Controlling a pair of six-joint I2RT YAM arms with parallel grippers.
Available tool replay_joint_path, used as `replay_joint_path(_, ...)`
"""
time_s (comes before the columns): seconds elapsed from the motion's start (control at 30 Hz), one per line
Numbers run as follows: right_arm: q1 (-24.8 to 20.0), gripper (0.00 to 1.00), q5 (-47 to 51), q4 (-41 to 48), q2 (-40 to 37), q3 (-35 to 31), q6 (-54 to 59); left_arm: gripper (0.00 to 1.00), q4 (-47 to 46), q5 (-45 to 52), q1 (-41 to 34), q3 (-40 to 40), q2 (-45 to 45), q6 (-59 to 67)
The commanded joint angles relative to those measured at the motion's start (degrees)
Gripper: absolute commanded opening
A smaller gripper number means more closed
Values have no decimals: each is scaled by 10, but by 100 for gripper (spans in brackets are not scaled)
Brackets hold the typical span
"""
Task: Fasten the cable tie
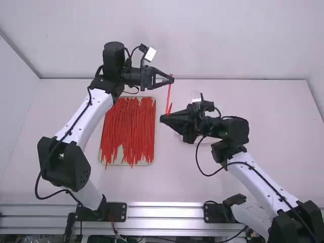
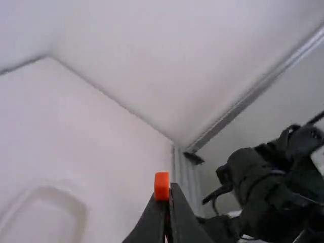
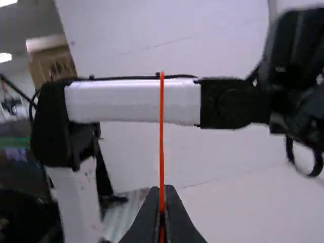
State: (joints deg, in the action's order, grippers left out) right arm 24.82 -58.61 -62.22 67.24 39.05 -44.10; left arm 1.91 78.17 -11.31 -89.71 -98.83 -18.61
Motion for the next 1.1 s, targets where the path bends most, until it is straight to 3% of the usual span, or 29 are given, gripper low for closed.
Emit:
replay_joint_path(0.0, 9, 0, 18, 8, -1, 14, -121, 1, 3, 27, 5, 4, 8, 147)
replay_joint_path(0.13, 9, 0, 41, 33, -1, 14, -186, 1, 3, 95, 6, 4, 8, 277)
replay_joint_path(0.3, -9, 0, 34, 34, -1, 14, -250, 1, -2, 99, 28, 4, 8, 342)
replay_joint_path(0.5, 0, 0, 51, 90, -1, 14, -240, 1, -12, 118, 37, 4, 8, 402)
replay_joint_path(0.7, 42, 0, 89, 102, -1, 14, -226, 1, -75, 118, 30, 4, 8, 507)
replay_joint_path(1.07, 51, 0, 139, 179, 0, 14, -184, 1, -229, 118, 31, 4, 8, 723)
